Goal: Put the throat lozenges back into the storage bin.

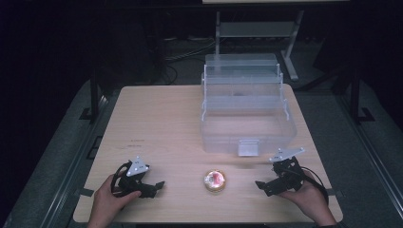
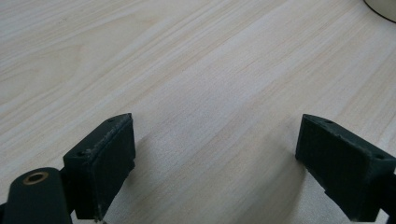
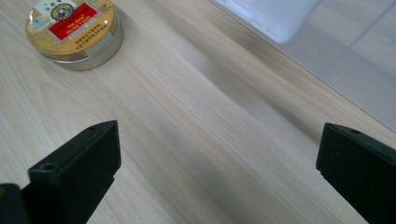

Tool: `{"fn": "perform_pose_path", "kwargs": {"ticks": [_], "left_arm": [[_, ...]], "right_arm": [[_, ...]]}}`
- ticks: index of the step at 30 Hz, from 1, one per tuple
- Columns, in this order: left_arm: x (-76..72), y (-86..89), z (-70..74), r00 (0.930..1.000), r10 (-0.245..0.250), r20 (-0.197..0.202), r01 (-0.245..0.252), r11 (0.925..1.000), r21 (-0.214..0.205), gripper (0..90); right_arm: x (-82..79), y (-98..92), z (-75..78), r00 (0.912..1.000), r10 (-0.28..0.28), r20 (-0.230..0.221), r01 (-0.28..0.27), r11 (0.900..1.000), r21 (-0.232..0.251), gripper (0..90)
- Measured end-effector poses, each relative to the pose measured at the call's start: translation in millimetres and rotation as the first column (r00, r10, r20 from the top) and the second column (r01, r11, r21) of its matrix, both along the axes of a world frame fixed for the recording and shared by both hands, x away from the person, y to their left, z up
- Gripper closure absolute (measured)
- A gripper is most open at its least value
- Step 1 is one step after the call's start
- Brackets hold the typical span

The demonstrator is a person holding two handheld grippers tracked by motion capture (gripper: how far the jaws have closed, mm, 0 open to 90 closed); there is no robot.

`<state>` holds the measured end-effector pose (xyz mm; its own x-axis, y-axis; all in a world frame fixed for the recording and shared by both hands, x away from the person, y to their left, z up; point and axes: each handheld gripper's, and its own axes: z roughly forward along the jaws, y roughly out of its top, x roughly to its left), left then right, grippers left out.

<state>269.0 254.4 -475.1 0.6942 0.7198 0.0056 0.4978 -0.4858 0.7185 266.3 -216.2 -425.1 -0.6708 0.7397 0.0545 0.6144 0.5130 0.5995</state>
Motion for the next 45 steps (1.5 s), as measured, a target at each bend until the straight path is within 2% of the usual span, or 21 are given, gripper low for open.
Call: {"fn": "perform_pose_path", "kwargs": {"ticks": [15, 25, 45], "left_arm": [[0.0, -0.1, -0.1, 1.0, 0.001, 0.0, -0.001, 1.0, -0.001, 11.2], [0.0, 0.0, 0.0, 1.0, 0.0, 0.0, 0.0, 1.0, 0.0, 11.2], [0.0, 0.1, 0.0, 1.0, 0.0, 0.0, 0.0, 1.0, 0.001, 11.2]], "right_arm": [[3.9, 16.9, 4.7, 0.9988, 0.048, -0.002, -0.048, 0.9988, -0.002, 0.0], [7.2, 26.6, 6.5, 0.9972, 0.072, -0.017, -0.072, 0.9972, 0.017, 0.0], [13.6, 52.0, 14.2, 0.9903, 0.139, -0.01, -0.139, 0.9903, 0.01, 0.0]]}}
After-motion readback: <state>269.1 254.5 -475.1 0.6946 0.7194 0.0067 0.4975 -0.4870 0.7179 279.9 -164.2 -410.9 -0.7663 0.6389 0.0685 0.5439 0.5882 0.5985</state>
